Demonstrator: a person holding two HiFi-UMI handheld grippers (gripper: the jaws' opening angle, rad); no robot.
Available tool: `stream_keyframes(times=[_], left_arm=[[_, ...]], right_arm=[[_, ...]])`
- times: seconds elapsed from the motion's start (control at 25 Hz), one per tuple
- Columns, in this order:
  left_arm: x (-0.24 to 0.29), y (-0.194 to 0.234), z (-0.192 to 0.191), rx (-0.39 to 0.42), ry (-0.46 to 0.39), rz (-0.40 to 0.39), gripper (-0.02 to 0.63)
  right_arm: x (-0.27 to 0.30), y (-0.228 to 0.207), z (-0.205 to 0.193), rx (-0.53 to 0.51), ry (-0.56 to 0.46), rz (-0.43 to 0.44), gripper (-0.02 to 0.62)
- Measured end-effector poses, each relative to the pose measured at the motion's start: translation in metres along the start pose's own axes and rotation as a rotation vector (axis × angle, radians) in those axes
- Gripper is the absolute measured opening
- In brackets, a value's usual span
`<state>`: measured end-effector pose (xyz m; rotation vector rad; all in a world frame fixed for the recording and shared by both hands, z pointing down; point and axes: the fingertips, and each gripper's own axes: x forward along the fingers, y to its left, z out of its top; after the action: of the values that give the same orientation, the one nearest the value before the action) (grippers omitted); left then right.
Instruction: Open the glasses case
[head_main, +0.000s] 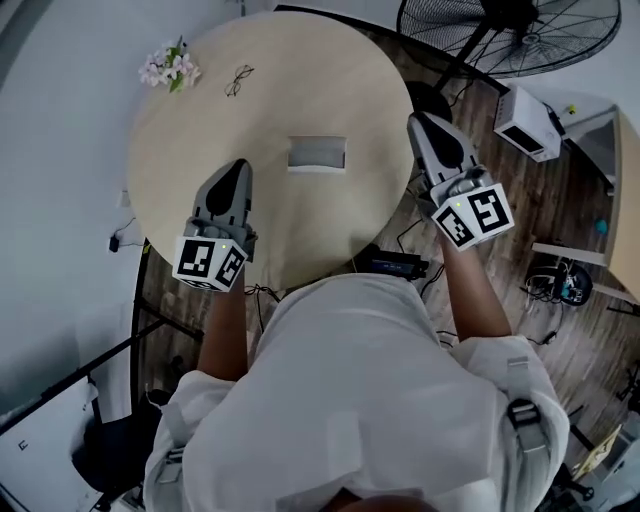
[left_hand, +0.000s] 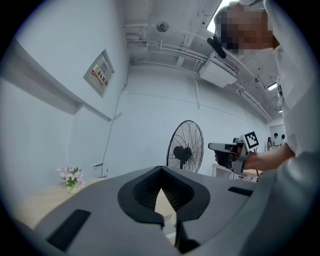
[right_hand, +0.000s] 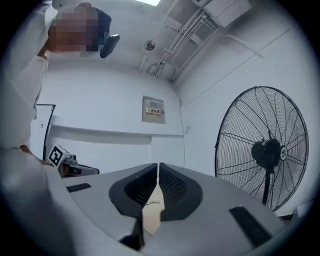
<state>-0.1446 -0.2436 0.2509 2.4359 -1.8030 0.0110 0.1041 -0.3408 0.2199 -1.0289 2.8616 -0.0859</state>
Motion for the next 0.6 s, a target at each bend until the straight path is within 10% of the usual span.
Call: stream_keyframes(times=[0.6], left_arm=[[-0.066,-0.017,-0.015,0.011,-0.014,0.103,0.012]], right_arm=[[-0.024,0.053,-0.060,0.016,0.088,0.003,0.028]])
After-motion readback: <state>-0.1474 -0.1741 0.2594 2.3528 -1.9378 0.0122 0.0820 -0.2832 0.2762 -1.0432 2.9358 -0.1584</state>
